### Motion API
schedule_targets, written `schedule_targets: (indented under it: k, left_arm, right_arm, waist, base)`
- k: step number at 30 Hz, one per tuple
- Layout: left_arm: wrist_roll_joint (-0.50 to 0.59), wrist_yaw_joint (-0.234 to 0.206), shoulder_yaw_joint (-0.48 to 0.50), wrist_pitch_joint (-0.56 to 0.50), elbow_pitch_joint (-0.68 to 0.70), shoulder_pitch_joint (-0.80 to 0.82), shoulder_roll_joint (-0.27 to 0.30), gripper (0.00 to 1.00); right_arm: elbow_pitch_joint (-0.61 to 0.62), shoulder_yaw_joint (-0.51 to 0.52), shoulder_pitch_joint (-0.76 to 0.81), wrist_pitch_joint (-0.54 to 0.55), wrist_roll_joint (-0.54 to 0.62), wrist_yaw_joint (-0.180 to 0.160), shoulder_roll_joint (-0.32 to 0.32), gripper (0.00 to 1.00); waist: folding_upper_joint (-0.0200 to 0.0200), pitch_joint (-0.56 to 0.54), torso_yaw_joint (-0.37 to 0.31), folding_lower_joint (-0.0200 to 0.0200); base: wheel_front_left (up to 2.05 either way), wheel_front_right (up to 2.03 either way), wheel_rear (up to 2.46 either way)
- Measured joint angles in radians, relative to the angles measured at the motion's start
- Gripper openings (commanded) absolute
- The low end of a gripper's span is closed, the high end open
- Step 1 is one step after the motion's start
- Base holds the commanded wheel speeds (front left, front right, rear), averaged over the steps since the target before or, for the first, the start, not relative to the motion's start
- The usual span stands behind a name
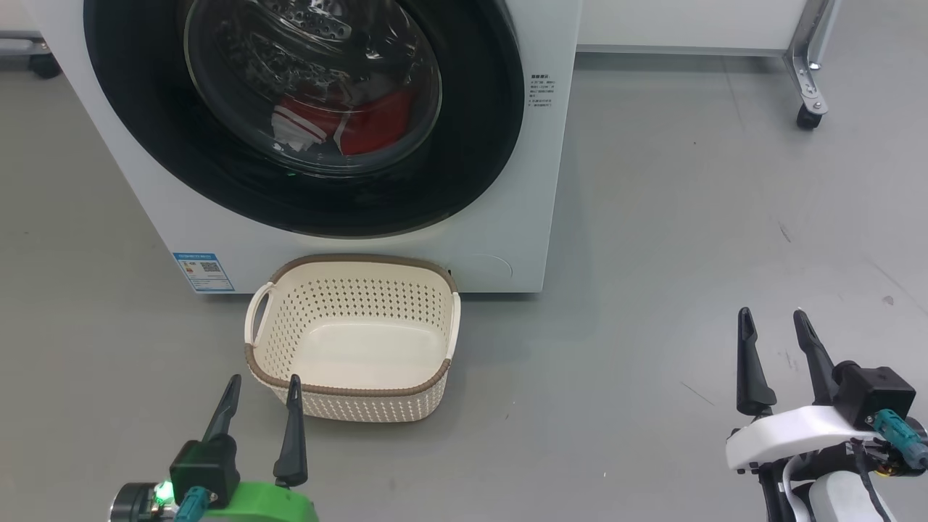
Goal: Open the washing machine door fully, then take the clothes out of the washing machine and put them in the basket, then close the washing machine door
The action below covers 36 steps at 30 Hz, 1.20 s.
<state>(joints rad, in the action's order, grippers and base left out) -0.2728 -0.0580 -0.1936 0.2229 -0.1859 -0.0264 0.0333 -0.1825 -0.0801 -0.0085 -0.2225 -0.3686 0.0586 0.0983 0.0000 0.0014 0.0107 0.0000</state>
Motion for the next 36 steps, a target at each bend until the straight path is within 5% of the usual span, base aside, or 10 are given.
schedule_targets:
  k: [10, 36]
  left_arm:
    - [0.080, -0.026, -0.029, 0.026, 0.001, 0.001, 0.004, 1.00]
    - [0.062, -0.043, -0.037, 0.026, -0.008, 0.005, 0.005, 1.00]
  right_arm:
    - [-0.021, -0.023, 0.000, -0.027, 0.090, -0.009, 0.001, 1.00]
    - [-0.053, -0.021, -0.007, -0.027, 0.088, -0.009, -0.003, 1.00]
  waist:
    - [0.0000, -0.003, -0.004, 0.0000]
    - [0.0000, -0.004, -0.009, 0.0000]
  base:
    - [0.00, 0.00, 0.00]
    - [0.00, 0.00, 0.00]
